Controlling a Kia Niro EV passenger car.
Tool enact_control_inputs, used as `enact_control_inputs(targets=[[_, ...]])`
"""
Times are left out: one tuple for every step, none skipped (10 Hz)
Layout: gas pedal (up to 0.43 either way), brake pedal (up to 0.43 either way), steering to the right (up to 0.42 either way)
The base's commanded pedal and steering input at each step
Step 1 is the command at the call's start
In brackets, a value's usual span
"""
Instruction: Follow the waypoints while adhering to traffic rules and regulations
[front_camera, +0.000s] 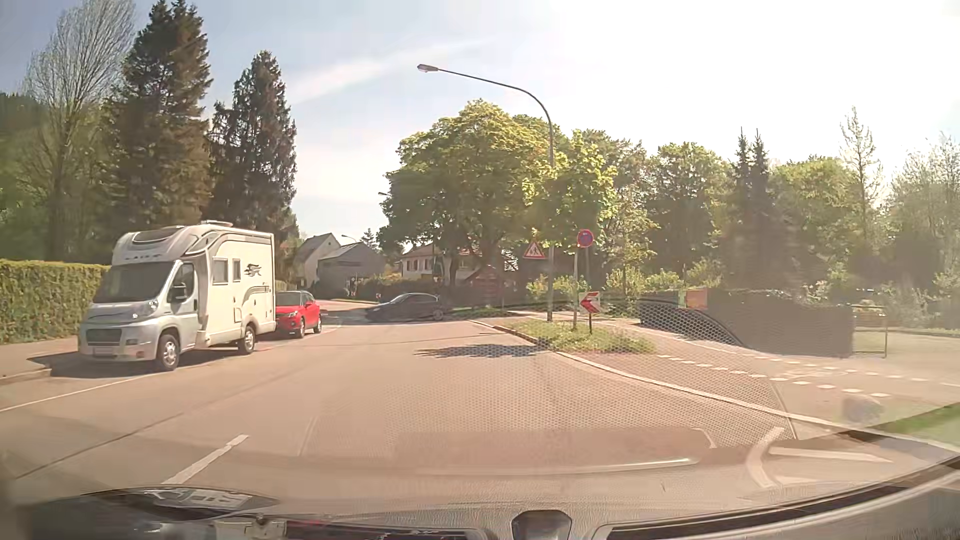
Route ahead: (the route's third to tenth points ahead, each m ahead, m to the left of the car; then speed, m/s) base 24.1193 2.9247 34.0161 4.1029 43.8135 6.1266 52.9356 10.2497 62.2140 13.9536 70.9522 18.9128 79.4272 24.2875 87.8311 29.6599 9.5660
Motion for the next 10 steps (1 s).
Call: enact_control_inputs(targets=[[0.0,0.22,-0.018],[0.0,0.189,-0.021],[0.0,0.171,-0.025],[0.0,0.165,-0.027],[0.0,0.152,-0.03],[0.0,0.152,-0.03],[0.0,0.152,-0.03],[0.0,0.146,-0.03],[0.0,0.152,-0.03],[0.0,0.146,-0.03]])
